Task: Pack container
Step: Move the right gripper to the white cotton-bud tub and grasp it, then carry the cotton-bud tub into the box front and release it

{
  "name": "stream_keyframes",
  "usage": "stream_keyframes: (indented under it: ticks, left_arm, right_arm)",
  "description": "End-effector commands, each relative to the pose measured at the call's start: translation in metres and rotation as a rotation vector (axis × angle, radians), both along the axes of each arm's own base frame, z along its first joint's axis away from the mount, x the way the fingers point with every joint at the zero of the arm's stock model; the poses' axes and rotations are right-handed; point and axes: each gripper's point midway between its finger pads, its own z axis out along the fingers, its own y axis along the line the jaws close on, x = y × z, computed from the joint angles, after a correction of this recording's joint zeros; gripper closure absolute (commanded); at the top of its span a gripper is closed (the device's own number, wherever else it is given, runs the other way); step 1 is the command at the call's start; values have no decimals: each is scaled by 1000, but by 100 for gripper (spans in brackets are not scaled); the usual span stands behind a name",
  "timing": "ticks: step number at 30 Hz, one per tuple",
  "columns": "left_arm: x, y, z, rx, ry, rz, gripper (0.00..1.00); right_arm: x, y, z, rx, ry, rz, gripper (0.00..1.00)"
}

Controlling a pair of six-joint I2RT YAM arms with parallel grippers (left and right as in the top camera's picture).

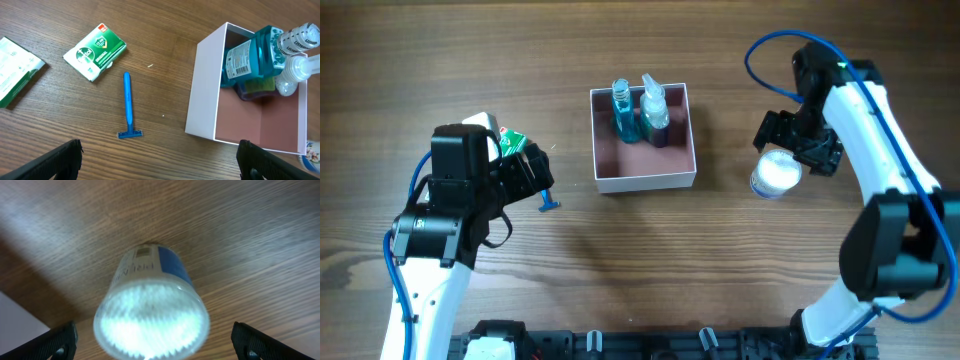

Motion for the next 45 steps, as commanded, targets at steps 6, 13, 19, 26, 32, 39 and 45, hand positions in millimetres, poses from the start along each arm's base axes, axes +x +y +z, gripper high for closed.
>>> stream_keyframes:
  ticks: [6, 13, 19, 26, 32, 39, 45]
  left_arm:
    - [2, -5, 8, -4, -21, -29, 0]
    - [2, -5, 8, -4, -21, -29, 0]
    - [2, -5, 8, -4, -21, -29, 0]
    - [0, -5, 7, -4, -14, -29, 0]
    - [0, -5, 7, -4, -14, -29, 0]
    - [0, -5, 7, -4, -14, -29, 0]
    - [0, -5, 7, -4, -14, -29, 0]
  right_arm:
    - [-5, 14, -37, 84, 113, 49, 0]
    - [-12, 18, -35, 116, 142, 94, 0]
    - [-14, 18, -35, 116, 150, 95, 0]
    - [-16, 16, -35, 108, 159, 92, 2]
    - [-18, 16, -34, 109, 166, 95, 19]
    - [-18, 16, -34, 109, 164, 95, 33]
    - [-15, 16, -35, 109, 153, 96, 63]
